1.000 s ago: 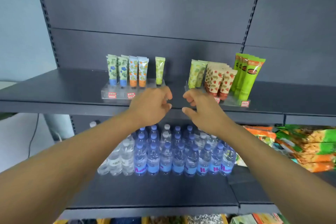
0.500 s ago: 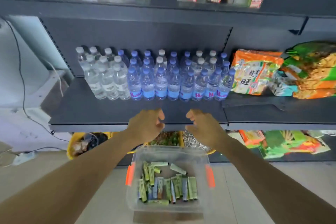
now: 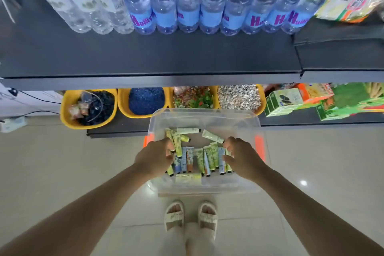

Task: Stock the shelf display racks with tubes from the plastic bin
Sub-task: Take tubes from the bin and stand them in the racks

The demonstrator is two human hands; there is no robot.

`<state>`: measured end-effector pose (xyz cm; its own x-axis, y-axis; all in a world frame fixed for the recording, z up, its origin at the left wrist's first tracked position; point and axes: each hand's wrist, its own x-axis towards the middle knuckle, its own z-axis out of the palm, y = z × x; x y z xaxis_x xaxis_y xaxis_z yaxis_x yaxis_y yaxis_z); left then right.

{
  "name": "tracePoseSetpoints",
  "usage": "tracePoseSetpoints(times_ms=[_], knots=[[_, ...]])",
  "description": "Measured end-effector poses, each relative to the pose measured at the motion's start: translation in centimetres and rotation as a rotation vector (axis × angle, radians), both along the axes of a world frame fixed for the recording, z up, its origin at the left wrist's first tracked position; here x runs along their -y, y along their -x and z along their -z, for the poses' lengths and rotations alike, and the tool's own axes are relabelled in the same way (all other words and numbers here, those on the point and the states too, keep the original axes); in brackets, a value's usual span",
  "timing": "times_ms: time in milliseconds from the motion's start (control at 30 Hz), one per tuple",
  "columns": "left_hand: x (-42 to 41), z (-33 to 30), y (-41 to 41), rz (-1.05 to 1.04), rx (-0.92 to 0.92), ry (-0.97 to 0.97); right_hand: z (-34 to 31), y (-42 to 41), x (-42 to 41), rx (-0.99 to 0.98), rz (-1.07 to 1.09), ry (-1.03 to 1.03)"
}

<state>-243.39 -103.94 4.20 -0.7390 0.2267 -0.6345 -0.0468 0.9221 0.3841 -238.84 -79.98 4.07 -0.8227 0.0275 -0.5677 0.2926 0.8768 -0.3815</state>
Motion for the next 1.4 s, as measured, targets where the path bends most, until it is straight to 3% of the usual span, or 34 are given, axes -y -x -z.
tracePoseSetpoints(times_ms=[433, 633, 767, 967, 1133, 1300, 1400], knots=[[-7.5, 22.8, -1.3, -0.076, 0.161, 0.043, 21.4, 1.1, -0.6, 0.147, 0.024, 0.088], [-9.3, 28.0, -2.4, -0.315, -0.022, 0.038, 27.0, 2.4, 1.0, 0.088, 0.058, 0.093], [-10.5, 29.5, -2.4, -0.273, -0.112, 0.078, 28.6, 2.7, 1.5, 0.062, 0.063, 0.034], [-10.5, 30.4, -1.5, -0.33, -0.01, 0.037, 28.9, 3.1, 0.1, 0.148, 0.145, 0.101], [-10.4, 29.8, -1.8, -0.208, 0.05, 0.037, 27.5, 2.9, -0.8, 0.215, 0.191, 0.197], [-9.6, 25.1, -1.0, -0.319, 0.16, -0.133, 23.4, 3.4, -1.3, 0.182, 0.313, 0.275], [-8.8, 19.8, -0.1, -0.362, 0.129, -0.243, 17.6, 4.3, -1.4, 0.224, 0.496, 0.479]])
